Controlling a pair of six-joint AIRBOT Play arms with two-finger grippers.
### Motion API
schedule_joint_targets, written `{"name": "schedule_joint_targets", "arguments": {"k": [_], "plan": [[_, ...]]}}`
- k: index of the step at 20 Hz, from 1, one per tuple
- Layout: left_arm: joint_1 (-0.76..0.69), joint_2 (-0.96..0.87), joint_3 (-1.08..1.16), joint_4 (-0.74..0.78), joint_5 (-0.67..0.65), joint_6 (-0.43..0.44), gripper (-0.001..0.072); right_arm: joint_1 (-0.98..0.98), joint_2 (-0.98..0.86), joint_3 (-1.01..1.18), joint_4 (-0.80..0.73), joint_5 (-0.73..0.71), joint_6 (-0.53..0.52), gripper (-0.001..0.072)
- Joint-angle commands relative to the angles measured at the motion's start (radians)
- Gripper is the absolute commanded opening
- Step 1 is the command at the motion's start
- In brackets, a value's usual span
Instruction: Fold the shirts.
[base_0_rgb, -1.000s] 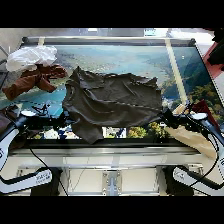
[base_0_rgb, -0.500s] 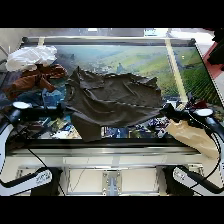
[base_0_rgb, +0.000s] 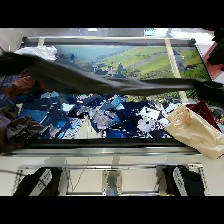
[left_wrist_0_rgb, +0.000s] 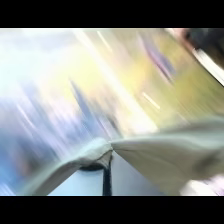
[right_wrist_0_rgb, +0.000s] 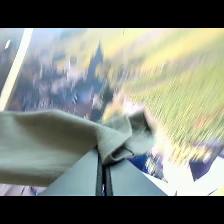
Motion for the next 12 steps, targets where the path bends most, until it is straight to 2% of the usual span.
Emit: {"name": "schedule_joint_targets", "arguments": {"k": [1, 3, 5, 7, 11, 12], "plan": [[0.017, 0.111, 0.256, 0.159, 0.238, -0.002, 0.0013, 0.0, 0.179, 0.235, -0.205, -0.004, 0.106, 0.0025], [0.017, 0.115, 0.337, 0.358, 0.332, -0.134, 0.0013, 0.0, 0.18, 0.365, -0.274, -0.019, 0.121, 0.0025], [0.016, 0.108, 0.346, 0.496, 0.289, -0.22, 0.0013, 0.0, 0.157, 0.433, -0.265, -0.087, 0.12, 0.0025], [0.012, 0.064, 0.346, 0.499, 0.138, -0.255, 0.0012, 0.0, 0.101, 0.439, -0.175, -0.118, 0.109, 0.0025], [-0.04, -0.108, 0.269, 0.303, -0.098, -0.281, 0.0013, 0.0, -0.147, 0.355, 0.185, -0.004, -0.024, 0.0025], [-0.072, -0.151, 0.215, 0.303, -0.131, -0.281, 0.0012, 0.0, -0.22, 0.311, 0.249, 0.014, -0.046, 0.0025]]}}
